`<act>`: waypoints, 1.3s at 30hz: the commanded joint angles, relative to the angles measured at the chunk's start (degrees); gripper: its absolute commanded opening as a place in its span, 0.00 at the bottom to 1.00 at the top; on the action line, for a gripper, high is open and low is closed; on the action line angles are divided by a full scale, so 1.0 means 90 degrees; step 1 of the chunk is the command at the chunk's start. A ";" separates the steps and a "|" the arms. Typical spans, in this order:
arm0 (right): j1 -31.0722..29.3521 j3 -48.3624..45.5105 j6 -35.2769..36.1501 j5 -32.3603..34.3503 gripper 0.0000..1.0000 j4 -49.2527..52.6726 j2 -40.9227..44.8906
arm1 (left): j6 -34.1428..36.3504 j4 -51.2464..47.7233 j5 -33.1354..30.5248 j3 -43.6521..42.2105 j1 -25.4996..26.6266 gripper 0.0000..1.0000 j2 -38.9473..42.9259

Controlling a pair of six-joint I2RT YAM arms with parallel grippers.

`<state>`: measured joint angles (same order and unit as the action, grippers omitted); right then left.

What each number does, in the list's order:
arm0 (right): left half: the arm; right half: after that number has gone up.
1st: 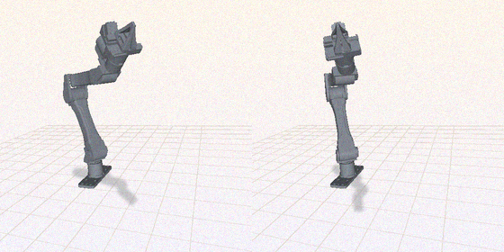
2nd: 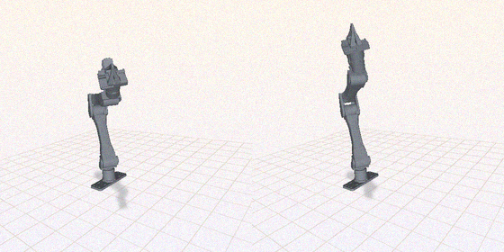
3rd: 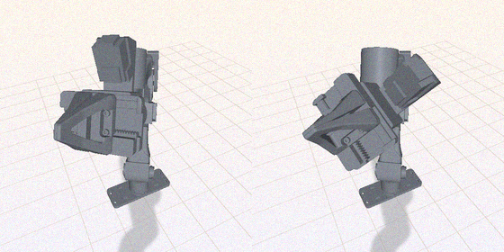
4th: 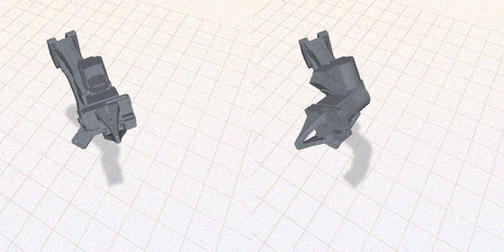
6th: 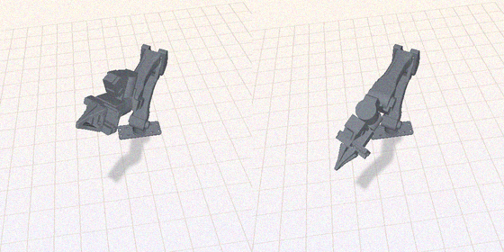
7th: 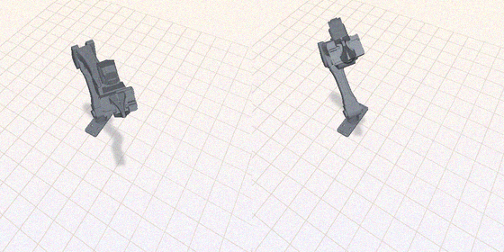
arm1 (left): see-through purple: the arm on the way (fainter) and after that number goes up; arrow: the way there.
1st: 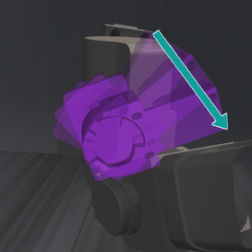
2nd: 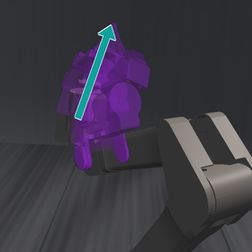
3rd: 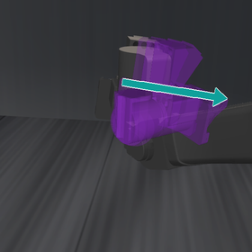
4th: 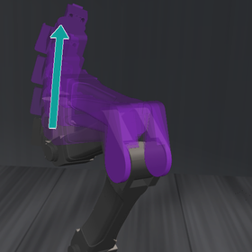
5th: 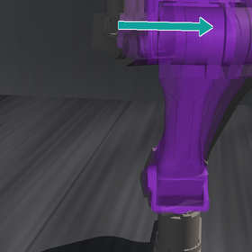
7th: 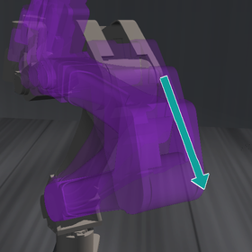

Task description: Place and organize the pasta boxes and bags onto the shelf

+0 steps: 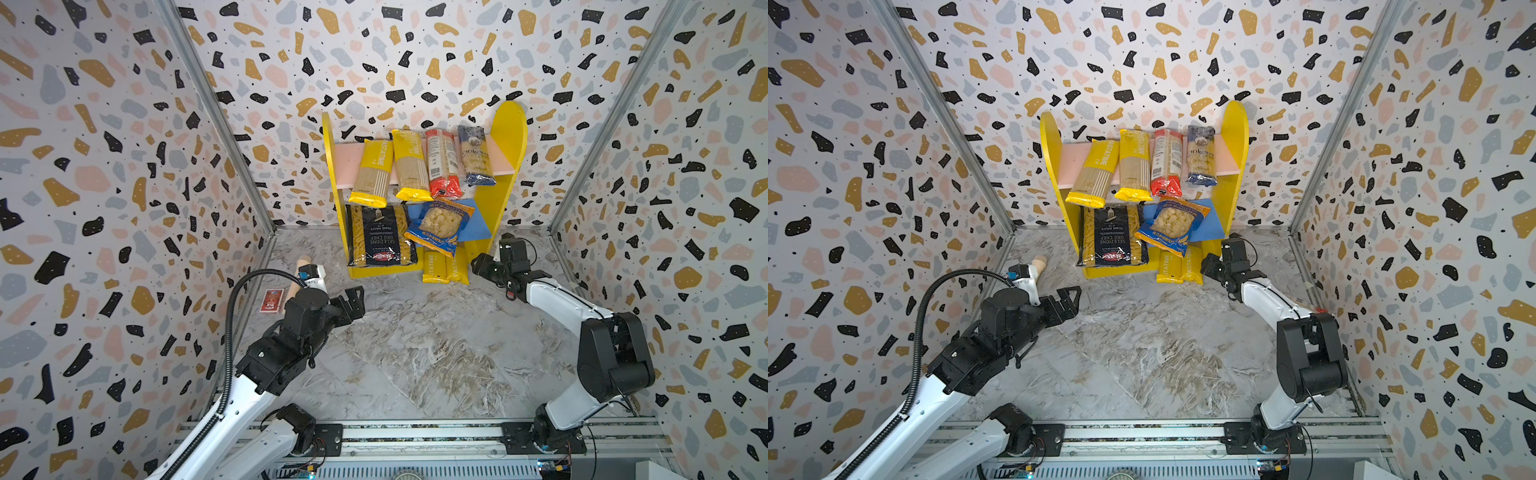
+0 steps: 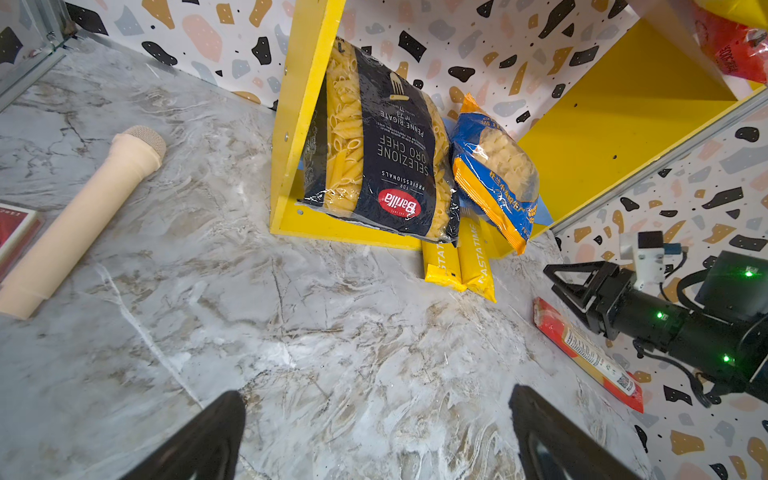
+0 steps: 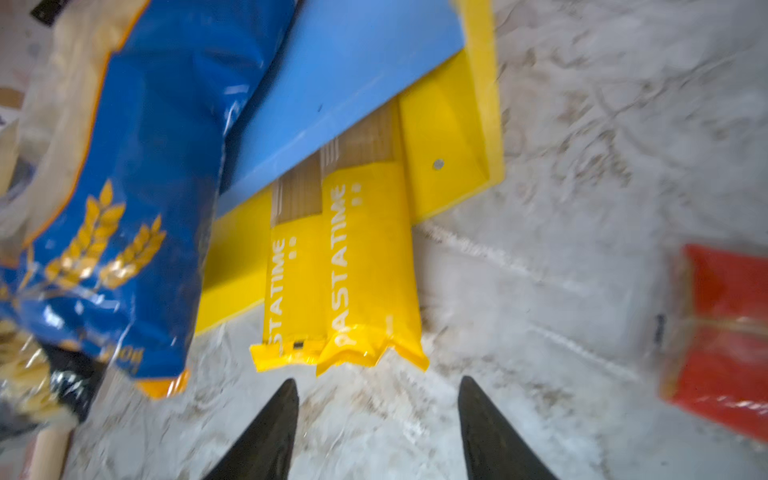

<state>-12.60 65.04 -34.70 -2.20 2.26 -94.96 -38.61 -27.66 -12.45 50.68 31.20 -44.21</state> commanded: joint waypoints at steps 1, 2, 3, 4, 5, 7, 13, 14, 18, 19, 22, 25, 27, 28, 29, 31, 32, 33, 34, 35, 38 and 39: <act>0.0133 0.0486 0.0167 0.0588 0.62 0.0432 -0.0506 | 0.0042 0.0383 0.0010 0.0134 -0.0029 1.00 -0.0017; 0.0185 0.0643 0.0174 0.0567 0.62 0.0394 -0.0672 | 0.0070 0.0402 0.0001 0.0149 -0.0029 1.00 -0.0044; 0.0207 0.0742 0.0200 0.0519 0.62 0.0316 -0.0803 | 0.0080 0.0412 -0.0011 0.0159 -0.0029 1.00 -0.0068; 0.0213 0.0857 0.0212 0.0580 0.62 0.0240 -0.0937 | 0.0091 0.0429 -0.0008 0.0169 -0.0029 1.00 -0.0096; 0.0227 0.0964 0.0215 0.0636 0.63 0.0204 -0.1022 | 0.0106 0.0452 -0.0023 0.0177 -0.0029 1.00 -0.0131; 0.0238 0.1216 0.0306 0.0701 0.64 0.0193 -0.1204 | 0.0119 0.0487 -0.0023 0.0216 -0.0029 1.00 -0.0204; 0.0253 0.1908 0.0603 0.1009 0.66 0.0231 -0.1778 | 0.0276 0.0590 -0.0079 0.0326 -0.0029 1.00 -0.0457; 0.0274 0.1965 0.0645 0.1037 0.66 0.0199 -0.1860 | 0.0310 0.0610 -0.0100 0.0334 -0.0029 1.00 -0.0492; 0.0317 0.2183 0.0770 0.1009 0.66 0.0144 -0.2125 | 0.0370 0.0695 -0.0130 0.0345 -0.0029 1.00 -0.0561; 0.0322 0.2247 0.0797 0.1036 0.66 0.0156 -0.2181 | 0.0383 0.0712 -0.0131 0.0346 -0.0029 1.00 -0.0585; 0.0340 0.2293 0.0872 0.1120 0.66 0.0067 -0.2285 | 0.0409 0.0739 -0.0131 0.0336 -0.0029 1.00 -0.0639; 0.0384 0.2407 0.0944 0.1077 0.66 0.0003 -0.2411 | 0.0432 0.0754 -0.0140 0.0326 -0.0029 1.00 -0.0674; 0.0421 0.2466 0.0991 0.1006 0.66 -0.0071 -0.2472 | 0.0433 0.0769 -0.0150 0.0326 -0.0029 1.00 -0.0692; 0.0440 0.2500 0.0997 0.0948 0.66 -0.0092 -0.2508 | 0.0433 0.0769 -0.0169 0.0332 -0.0029 1.00 -0.0703; 0.0452 0.2521 0.1028 0.0874 0.66 -0.0143 -0.2533 | 0.0436 0.0778 -0.0170 0.0336 -0.0029 1.00 -0.0713; 0.0472 0.2585 0.1069 0.0804 0.66 -0.0182 -0.2612 | 0.0435 0.0807 -0.0170 0.0334 -0.0029 1.00 -0.0726; 0.0481 0.2603 0.1102 0.0769 0.65 -0.0227 -0.2632 | 0.0433 0.0815 -0.0170 0.0336 -0.0029 1.00 -0.0739; 0.0492 0.2617 0.1112 0.0754 0.65 -0.0264 -0.2651 | 0.0429 0.0828 -0.0170 0.0335 -0.0029 1.00 -0.0751; 0.0506 0.2618 0.1114 0.0739 0.65 -0.0317 -0.2669 | 0.0433 0.0837 -0.0170 0.0331 -0.0029 1.00 -0.0764; 0.0520 0.2622 0.1126 0.0697 0.64 -0.0372 -0.2689 | 0.0422 0.0839 -0.0170 0.0336 -0.0029 1.00 -0.0774; 0.0567 0.2742 0.1151 0.0586 0.63 -0.0413 -0.2820 | 0.0420 0.0867 -0.0197 0.0356 -0.0029 1.00 -0.0816; 0.0579 0.2826 0.1163 0.0548 0.62 -0.0368 -0.2884 | 0.0414 0.0871 -0.0201 0.0358 -0.0029 1.00 -0.0826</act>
<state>-7.73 87.48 -25.23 4.16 0.03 -120.40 -35.55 -22.22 -13.10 51.66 31.20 -51.51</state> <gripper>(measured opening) 0.627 0.998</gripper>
